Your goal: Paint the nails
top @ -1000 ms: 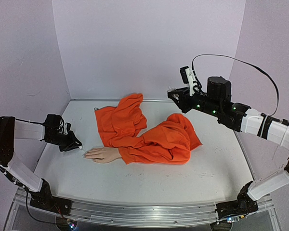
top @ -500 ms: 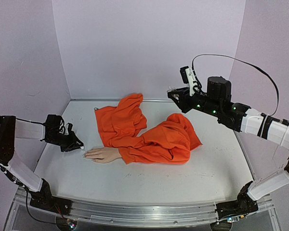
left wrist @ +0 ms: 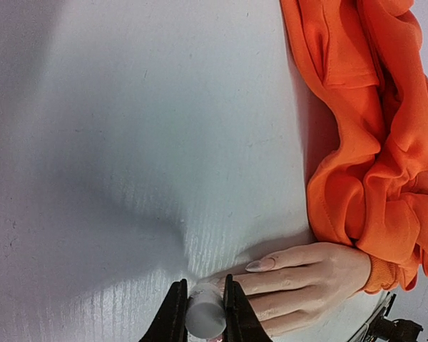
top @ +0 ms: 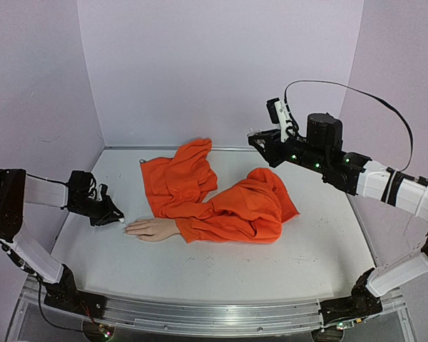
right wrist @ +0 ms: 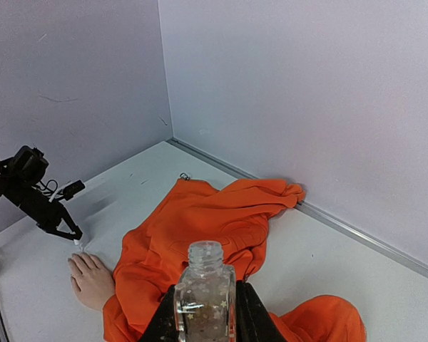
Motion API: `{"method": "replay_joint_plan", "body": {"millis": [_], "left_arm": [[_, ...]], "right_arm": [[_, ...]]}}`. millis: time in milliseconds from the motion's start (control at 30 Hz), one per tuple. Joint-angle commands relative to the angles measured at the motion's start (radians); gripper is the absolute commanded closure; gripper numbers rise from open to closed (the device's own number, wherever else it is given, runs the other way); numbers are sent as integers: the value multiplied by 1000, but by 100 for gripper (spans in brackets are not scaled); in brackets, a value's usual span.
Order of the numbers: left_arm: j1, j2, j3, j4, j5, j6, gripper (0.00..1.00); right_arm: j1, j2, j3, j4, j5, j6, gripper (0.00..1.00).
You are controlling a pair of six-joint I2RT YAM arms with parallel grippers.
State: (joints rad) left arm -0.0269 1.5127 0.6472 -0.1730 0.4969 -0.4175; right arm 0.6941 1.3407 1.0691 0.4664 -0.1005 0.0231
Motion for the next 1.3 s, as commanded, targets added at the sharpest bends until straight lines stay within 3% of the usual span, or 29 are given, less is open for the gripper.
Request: {"method": "replay_joint_plan", "body": {"millis": [0, 200, 467, 700, 900, 1267], "left_arm": [[4, -24, 17, 33, -42, -6, 100], [5, -61, 8, 26, -71, -14, 100], [4, -258, 67, -110, -89, -6, 100], [-6, -361, 192, -166, 78, -41, 100], [-187, -368, 372, -174, 84, -50, 100], [-506, -217, 751, -172, 83, -18, 100]], "right_arm": [[-5, -34, 38, 60, -6, 9, 100], [-5, -32, 43, 62, -9, 8, 100], [-5, -32, 34, 72, -29, -2, 100], [-6, -41, 18, 90, -68, -15, 100], [-5, -52, -9, 123, -117, -14, 100], [35, 20, -50, 219, -333, -7, 100]]}}
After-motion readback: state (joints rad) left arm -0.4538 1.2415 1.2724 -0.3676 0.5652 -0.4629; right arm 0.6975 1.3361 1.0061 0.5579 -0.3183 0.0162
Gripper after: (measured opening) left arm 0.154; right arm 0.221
